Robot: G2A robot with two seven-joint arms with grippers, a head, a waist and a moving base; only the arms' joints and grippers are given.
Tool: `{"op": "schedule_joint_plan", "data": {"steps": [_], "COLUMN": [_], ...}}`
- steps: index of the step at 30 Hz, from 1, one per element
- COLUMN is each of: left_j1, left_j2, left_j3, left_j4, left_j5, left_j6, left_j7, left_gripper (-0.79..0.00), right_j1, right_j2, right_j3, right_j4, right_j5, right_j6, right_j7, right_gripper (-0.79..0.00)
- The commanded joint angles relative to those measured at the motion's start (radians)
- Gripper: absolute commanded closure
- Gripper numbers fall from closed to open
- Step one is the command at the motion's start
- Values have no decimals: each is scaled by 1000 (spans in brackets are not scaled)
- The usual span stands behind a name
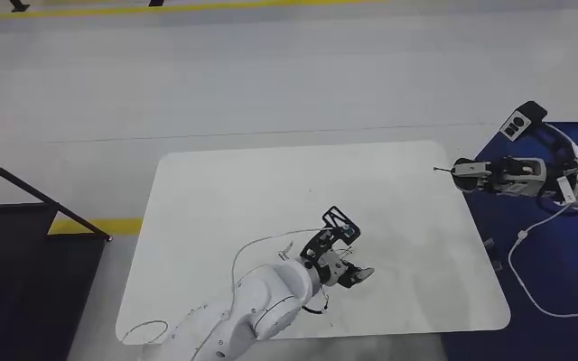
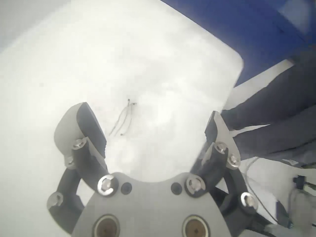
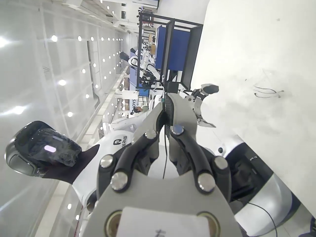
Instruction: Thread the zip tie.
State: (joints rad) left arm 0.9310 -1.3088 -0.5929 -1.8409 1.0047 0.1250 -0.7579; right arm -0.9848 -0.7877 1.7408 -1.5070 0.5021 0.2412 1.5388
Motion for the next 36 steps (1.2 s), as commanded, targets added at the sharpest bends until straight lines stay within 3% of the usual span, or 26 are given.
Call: {"op": "schedule_joint_plan", "data": {"steps": [1,13,15,17,19,20,21,22,27,31,36], "left_j1": [-19,-22,-44,-85,-140,-165,-191,-218,-328,-366,-366], "left_j2": [-5,-4,-7,-19,-36,-47,-59,-72,-142,-183,-183], "left_j3": [9,9,50,75,85,92,102,108,166,184,184], "left_j4": [13,12,-6,0,32,60,86,118,292,389,389], "left_j5": [-19,0,127,122,110,94,72,44,-37,-111,-111], "left_j6": [8,7,-50,-133,-164,-172,-185,-199,-229,-252,-252], "left_j7": [1,4,-2,-51,-115,-145,-171,-181,-249,-248,-248], "left_gripper": [-785,-785,-785,-785,-360,-265,-252,-169,0,0,0], "right_j1": [12,12,12,12,12,12,12,12,12,12,12], "right_j2": [6,6,6,6,6,6,6,6,6,6,6], "right_j3": [-20,-20,-20,-20,-20,-20,-20,-20,-20,-20,-20], "right_j4": [4,4,4,4,4,4,4,4,4,4,4], "right_j5": [42,42,42,42,42,42,42,42,42,42,42], "right_j6": [-20,-20,-20,-20,-20,-20,-20,-20,-20,-20,-20], "right_j7": [-3,-3,-3,-3,-3,-3,-3,-3,-3,-3,-3], "right_gripper": [0,0,0,0,0,0,0,0,0,0,0]}}
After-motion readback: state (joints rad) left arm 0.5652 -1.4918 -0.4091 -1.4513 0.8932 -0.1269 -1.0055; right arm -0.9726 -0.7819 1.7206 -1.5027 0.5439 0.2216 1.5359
